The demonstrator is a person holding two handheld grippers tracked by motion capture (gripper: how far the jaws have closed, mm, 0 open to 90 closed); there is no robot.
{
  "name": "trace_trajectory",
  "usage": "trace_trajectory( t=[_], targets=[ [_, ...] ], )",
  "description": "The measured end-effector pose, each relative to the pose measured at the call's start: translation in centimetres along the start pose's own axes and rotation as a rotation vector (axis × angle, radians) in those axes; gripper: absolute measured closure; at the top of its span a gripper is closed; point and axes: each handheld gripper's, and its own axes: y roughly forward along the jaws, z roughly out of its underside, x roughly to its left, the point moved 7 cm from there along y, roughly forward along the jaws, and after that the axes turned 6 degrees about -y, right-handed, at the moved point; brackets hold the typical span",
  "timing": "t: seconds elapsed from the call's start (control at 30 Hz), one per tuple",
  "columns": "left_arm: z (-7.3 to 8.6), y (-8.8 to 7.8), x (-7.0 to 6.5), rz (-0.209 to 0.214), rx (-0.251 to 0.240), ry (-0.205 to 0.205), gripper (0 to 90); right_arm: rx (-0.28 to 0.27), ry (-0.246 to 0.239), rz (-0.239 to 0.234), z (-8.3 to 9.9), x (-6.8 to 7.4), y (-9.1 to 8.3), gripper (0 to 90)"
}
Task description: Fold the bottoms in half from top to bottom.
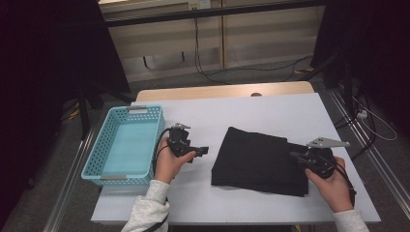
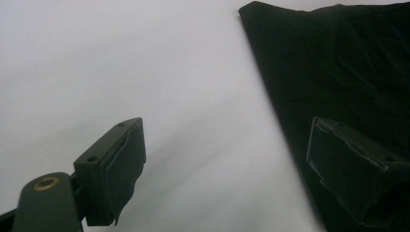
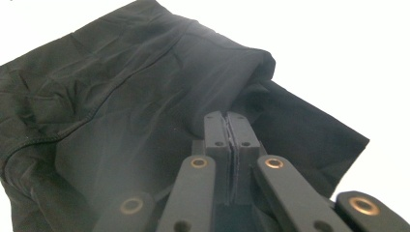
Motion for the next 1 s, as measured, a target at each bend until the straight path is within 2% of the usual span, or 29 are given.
trace_trajectory(
  t=[1.0],
  targets=[
    [-0.2,-0.1,-0.4,0.006,-0.013,0.000,13.9,0.011,-0.001,0.013,1.0,-0.1,-1.2,88.9]
  ],
)
